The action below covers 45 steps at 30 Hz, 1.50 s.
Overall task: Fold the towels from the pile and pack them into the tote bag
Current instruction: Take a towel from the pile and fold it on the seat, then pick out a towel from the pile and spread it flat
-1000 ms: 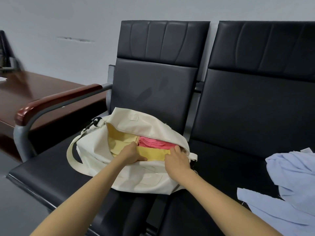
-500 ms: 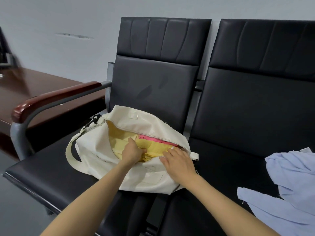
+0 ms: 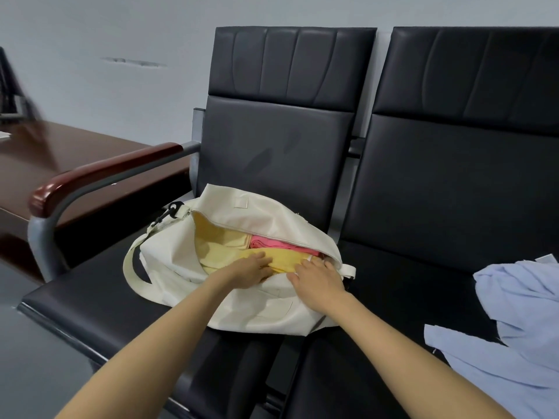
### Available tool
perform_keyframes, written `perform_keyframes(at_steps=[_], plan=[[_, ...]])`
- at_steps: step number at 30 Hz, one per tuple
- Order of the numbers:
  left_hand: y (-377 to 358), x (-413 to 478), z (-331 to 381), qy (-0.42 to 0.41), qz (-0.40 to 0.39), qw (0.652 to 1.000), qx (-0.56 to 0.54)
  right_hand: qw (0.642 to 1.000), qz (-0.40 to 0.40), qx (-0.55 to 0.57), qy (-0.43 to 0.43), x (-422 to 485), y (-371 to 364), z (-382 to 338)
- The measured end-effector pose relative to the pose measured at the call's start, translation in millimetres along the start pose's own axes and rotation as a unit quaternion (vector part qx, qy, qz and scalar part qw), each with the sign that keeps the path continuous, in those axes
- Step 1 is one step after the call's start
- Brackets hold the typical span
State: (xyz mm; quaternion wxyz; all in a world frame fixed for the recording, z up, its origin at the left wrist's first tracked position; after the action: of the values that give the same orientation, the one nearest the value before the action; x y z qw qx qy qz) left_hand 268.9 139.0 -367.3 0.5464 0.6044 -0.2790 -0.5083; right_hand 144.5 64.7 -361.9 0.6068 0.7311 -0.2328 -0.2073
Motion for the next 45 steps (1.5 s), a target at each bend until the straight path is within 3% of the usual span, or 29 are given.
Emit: perform_keyframes(at_steps=[4, 8, 9, 13, 19, 22, 25, 28, 33, 36, 40, 45], plan=[[18.4, -5.6, 0.0, -0.008, -0.039, 0.998, -0.048, 0.995, 0.074, 0.058, 0.04, 2.1, 21.6, -3.1], [43.1, 0.1, 2.5, 0.023, 0.151, 0.979, -0.134, 0.957, 0.267, 0.069, 0.085, 9.1, 52.8, 9.9], [44.2, 0.8, 5.8, 0.02, 0.177, 0.97, -0.166, 0.965, 0.248, 0.058, 0.067, 14.7, 54.4, 15.0], [32.2, 8.7, 14.6, 0.031, 0.146, 0.958, -0.243, 0.985, 0.154, 0.07, -0.044, 33.3, 60.1, 40.4], [44.5, 6.3, 6.2, 0.079, 0.278, 0.912, -0.292, 0.912, 0.303, 0.255, -0.108, 25.8, 89.1, 63.9], [35.6, -1.0, 9.7, 0.09, 0.236, 0.922, -0.294, 0.929, 0.256, 0.241, -0.116, 14.0, 88.0, 65.1], [23.3, -9.9, 25.1, 0.09, 0.155, 0.965, -0.19, 0.961, 0.114, 0.241, -0.073, -1.8, 66.3, 57.3], [17.9, -23.2, 53.5, 0.065, 0.106, 0.987, -0.105, 0.981, -0.015, 0.192, -0.01, -36.9, 43.8, 53.8], [20.5, -57.2, 124.1, 0.032, 0.075, 0.996, -0.027, 0.976, -0.123, 0.174, -0.038, -119.0, 44.3, 77.9], [20.9, -68.8, 176.9, -0.013, 0.081, 0.997, -0.012, 0.973, -0.094, 0.19, -0.09, -176.5, 67.0, 112.1], [16.4, -80.8, 264.3, -0.084, 0.105, 0.989, -0.056, 0.956, 0.044, 0.239, -0.162, -264.5, 99.9, 178.7], [-4.4, -96.1, 387.5, -0.206, 0.036, 0.968, -0.137, 0.927, 0.128, 0.244, -0.255, -360.2, 111.9, 257.0]])
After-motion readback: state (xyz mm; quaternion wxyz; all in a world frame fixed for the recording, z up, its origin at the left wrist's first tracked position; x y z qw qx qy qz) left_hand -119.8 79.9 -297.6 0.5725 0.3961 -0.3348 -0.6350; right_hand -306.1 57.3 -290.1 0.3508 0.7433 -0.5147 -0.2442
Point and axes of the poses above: each hand's wrist, its own x-axis towards the middle knuckle, its own y-axis out of the back of the hand, z = x × y, the point moved 5 cm from there along x, towards the middle knuckle, and after that the axes turned 11 degrees about x, right-handed, at the moved point
